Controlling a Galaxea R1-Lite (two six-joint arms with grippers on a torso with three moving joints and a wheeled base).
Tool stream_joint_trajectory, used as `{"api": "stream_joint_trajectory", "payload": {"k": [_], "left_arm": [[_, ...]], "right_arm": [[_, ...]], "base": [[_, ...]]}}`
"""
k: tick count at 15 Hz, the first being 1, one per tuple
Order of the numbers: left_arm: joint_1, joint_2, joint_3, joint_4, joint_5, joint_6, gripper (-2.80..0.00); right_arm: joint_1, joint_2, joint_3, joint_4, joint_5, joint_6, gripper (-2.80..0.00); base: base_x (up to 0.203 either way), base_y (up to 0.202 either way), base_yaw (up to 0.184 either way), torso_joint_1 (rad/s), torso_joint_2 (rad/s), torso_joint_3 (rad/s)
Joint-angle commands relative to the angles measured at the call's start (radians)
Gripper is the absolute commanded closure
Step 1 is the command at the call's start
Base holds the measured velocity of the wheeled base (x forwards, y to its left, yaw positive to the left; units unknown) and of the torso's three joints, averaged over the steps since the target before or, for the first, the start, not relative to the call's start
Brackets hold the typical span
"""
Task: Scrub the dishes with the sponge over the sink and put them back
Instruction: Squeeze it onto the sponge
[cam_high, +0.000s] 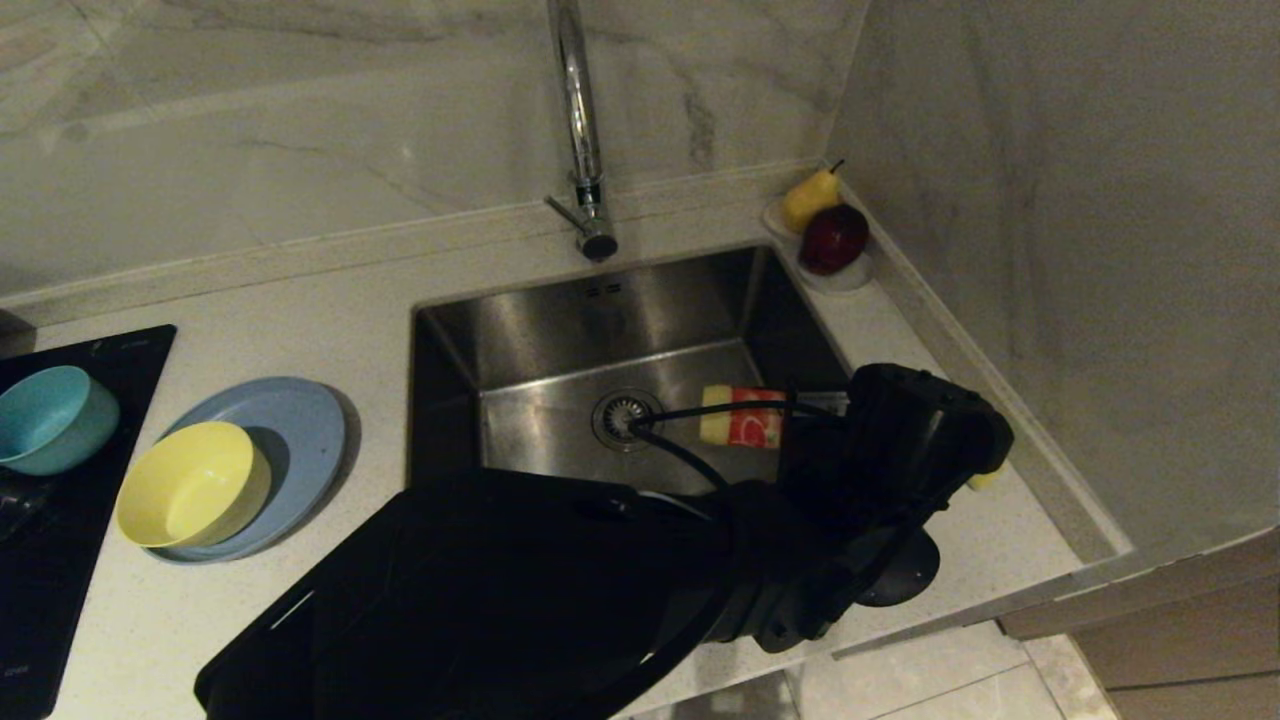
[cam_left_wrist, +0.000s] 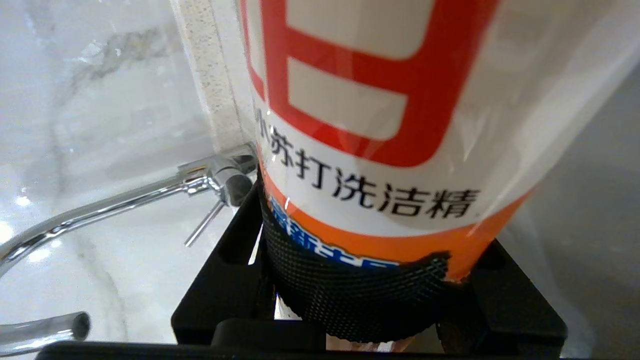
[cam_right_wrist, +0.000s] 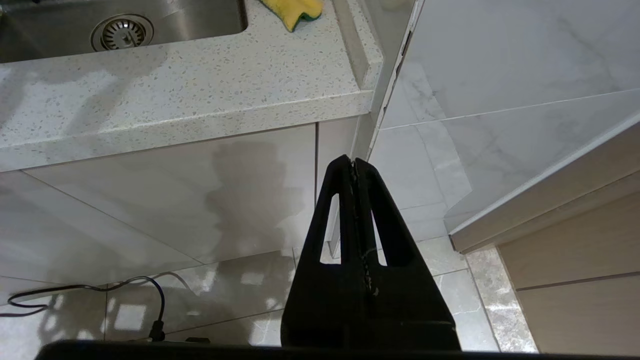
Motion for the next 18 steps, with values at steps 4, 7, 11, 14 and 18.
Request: {"api": "stream_joint_trajectory", "payload": {"k": [4, 7, 11, 14, 18], "left_arm": [[-0.006, -0.001, -0.001, -0.056, 0.099, 0.051, 0.00], [-0.012, 0.011, -0.001, -0.064, 0.122, 0.057, 0.00], [-0.013, 0.029, -0.001, -0.120, 0.122, 0.078, 0.00], [-0.032, 0.063, -0.001, -0.180, 0.121, 0.087, 0.00], [-0.035, 0.090, -0.001, -0.204, 0.121, 0.084, 0.00]], "right_arm": [[0.000, -0.002, 0.000, 0.001, 0.000, 0.000, 0.00], [0.000, -0.002, 0.000, -0.001, 0.000, 0.000, 0.00], [0.000, -0.002, 0.000, 0.001, 0.002, 0.000, 0.00], [0.000, -0.002, 0.000, -0.001, 0.000, 0.000, 0.00], [0.000, -0.002, 0.000, 0.000, 0.000, -0.001, 0.00]], "base": [[0.000, 0.000, 0.000, 0.000, 0.00, 0.000], [0.000, 0.000, 0.000, 0.000, 0.00, 0.000], [0.000, 0.000, 0.000, 0.000, 0.00, 0.000], [0.000, 0.000, 0.000, 0.000, 0.00, 0.000], [0.000, 0.000, 0.000, 0.000, 0.00, 0.000]]}}
